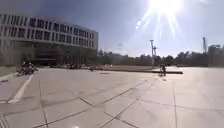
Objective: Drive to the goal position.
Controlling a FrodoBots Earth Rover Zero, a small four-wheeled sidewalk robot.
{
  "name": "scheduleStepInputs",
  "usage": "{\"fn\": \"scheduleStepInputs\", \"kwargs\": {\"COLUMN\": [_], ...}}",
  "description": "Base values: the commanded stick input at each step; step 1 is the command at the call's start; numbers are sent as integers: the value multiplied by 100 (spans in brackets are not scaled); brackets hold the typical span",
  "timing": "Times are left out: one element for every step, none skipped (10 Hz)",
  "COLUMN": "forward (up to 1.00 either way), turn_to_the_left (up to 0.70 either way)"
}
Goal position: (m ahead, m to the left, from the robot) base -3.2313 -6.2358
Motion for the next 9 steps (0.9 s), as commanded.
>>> {"fn": "scheduleStepInputs", "kwargs": {"forward": [0, 0, 0, 0, 0, 0, 0, 0, 0], "turn_to_the_left": [-70, -70, -70, -70, -70, -70, -70, -70, -70]}}
